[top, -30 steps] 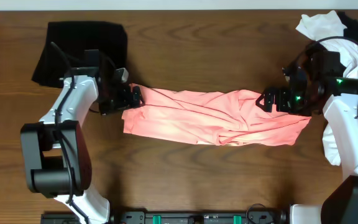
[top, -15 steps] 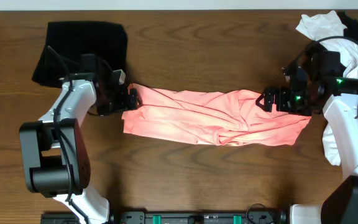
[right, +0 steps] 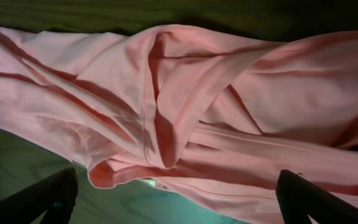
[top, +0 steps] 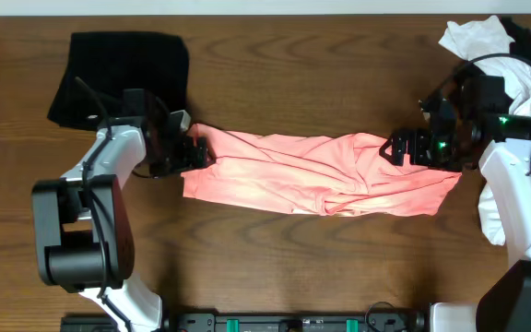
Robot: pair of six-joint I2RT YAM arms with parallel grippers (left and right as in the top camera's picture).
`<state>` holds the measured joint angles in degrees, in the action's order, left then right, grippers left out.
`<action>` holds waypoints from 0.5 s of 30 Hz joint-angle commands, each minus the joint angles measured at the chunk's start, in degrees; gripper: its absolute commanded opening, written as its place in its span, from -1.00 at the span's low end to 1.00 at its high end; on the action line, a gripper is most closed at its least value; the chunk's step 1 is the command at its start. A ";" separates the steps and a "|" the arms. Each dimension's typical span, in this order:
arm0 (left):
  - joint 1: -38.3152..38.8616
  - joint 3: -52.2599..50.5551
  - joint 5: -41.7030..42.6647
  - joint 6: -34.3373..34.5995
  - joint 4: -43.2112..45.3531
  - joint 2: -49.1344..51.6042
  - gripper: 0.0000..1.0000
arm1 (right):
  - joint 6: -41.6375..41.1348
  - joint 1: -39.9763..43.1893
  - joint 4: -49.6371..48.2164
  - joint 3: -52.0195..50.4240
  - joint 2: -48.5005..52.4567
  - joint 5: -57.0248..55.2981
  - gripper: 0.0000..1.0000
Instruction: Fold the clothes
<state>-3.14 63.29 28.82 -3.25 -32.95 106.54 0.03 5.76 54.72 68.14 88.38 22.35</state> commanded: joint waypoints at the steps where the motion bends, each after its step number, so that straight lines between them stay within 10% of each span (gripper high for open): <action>1: 1.86 -0.57 2.05 -0.79 0.52 0.96 0.76 | -0.83 -0.55 -0.11 -0.04 -0.09 1.22 0.98; 15: 4.39 -0.57 -0.20 1.14 1.29 0.94 -0.58 | -0.83 -0.55 -0.11 -0.04 -0.09 1.68 0.99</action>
<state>1.52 63.24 29.85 -2.83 -31.86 106.56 0.03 5.76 54.72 68.14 88.38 23.20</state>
